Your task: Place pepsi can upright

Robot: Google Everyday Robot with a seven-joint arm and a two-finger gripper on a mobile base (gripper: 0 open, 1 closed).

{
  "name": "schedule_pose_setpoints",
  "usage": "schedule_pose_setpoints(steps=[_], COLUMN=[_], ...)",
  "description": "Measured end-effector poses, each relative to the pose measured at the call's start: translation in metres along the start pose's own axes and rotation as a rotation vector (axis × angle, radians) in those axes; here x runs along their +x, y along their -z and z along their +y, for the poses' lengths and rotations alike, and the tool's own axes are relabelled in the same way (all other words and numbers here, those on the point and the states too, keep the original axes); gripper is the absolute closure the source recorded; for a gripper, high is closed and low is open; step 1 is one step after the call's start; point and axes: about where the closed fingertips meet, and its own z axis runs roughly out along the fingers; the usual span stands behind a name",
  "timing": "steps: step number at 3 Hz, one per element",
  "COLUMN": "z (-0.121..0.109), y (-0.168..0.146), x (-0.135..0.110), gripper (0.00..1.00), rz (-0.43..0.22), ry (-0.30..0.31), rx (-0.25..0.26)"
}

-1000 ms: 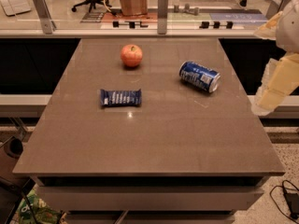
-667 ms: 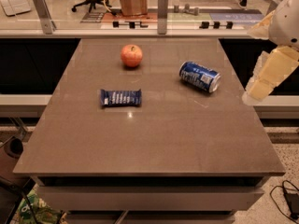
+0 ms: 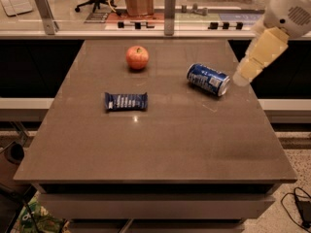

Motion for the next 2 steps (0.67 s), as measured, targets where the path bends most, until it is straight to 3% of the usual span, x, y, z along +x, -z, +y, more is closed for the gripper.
schedule_pose_setpoints(steps=[2], z=[-0.040], y=[-0.024], x=[-0.036], gripper=[0.00], rz=[0.081], ry=[-0.128], rx=[0.060])
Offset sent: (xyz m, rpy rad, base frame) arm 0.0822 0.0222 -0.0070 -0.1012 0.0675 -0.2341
